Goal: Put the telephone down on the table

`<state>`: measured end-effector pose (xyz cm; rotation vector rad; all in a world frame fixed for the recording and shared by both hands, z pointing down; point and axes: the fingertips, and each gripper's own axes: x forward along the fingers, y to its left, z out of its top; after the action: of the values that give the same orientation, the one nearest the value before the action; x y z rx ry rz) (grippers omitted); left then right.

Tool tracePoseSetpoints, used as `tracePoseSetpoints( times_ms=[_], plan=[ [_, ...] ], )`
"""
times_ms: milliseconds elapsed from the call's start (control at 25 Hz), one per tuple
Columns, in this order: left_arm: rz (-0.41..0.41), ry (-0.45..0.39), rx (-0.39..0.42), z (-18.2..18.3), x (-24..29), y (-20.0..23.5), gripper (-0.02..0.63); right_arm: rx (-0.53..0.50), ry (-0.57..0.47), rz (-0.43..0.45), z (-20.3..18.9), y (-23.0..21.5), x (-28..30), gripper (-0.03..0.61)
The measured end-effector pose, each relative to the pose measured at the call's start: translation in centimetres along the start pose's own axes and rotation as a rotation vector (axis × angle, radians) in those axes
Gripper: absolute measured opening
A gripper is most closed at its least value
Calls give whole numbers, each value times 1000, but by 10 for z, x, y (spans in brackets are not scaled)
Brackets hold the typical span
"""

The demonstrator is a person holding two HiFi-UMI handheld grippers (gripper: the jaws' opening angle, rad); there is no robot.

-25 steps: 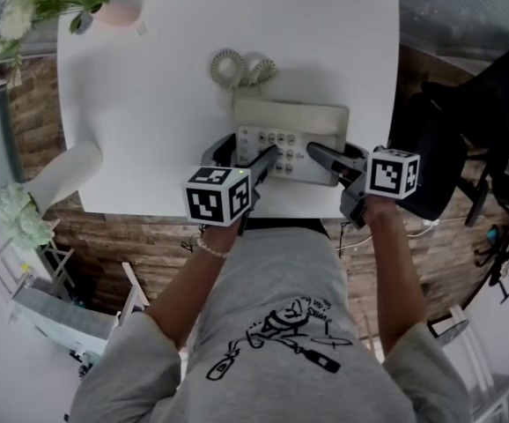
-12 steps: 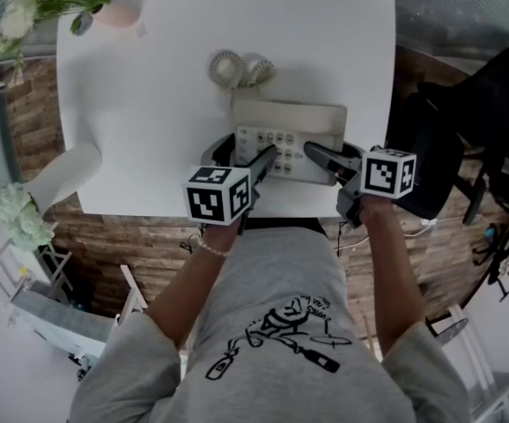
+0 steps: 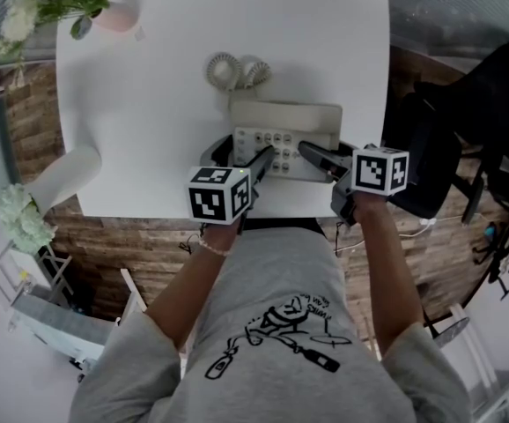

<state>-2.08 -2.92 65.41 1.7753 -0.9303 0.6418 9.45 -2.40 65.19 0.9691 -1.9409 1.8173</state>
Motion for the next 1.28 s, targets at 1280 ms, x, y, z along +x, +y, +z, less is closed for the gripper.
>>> tracePoseSetpoints(
  times_ms=[1280],
  plan=[
    [18,-8,35,1,-13,0,321,-139,-11,-181,-2,0,-1,330]
  ],
)
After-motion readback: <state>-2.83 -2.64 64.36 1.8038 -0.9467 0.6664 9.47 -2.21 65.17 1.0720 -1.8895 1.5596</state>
